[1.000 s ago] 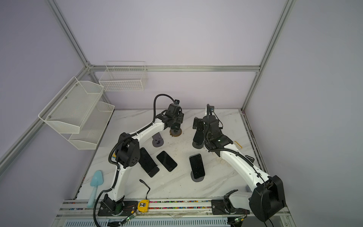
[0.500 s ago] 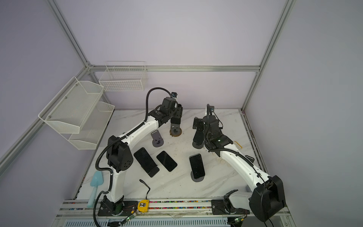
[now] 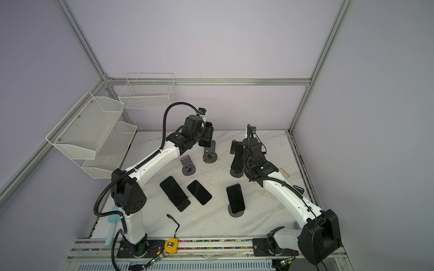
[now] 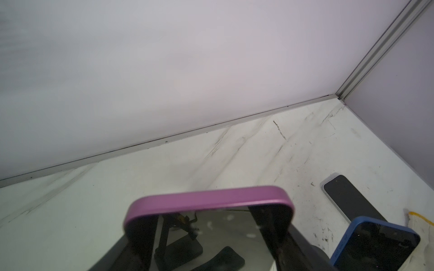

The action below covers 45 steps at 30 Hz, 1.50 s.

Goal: Remove the phone from the phone stand
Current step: Place the phone at the middle-left of the table.

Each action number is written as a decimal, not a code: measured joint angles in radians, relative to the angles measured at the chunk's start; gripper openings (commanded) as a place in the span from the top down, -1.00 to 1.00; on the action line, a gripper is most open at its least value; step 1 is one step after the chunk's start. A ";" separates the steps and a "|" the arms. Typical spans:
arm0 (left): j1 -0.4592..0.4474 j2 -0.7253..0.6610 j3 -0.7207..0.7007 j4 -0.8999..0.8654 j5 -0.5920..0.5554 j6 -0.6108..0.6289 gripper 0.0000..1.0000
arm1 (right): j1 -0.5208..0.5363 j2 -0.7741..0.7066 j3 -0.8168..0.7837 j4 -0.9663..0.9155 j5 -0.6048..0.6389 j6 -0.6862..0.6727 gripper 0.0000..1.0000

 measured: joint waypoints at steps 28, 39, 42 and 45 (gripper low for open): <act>0.243 -0.189 -0.304 0.079 -0.167 0.183 -0.41 | 0.000 -0.031 -0.023 -0.002 0.051 0.000 -0.95; 0.332 -0.174 -0.375 0.084 -0.135 0.180 -0.42 | 0.000 0.003 0.010 -0.013 0.045 0.006 -0.95; 0.348 -0.154 -0.378 0.082 -0.123 0.172 -0.42 | 0.000 0.003 0.013 -0.013 0.042 0.006 -0.95; 0.362 -0.145 -0.402 0.085 -0.095 0.157 -0.42 | 0.000 0.003 0.014 -0.016 0.041 0.007 -0.95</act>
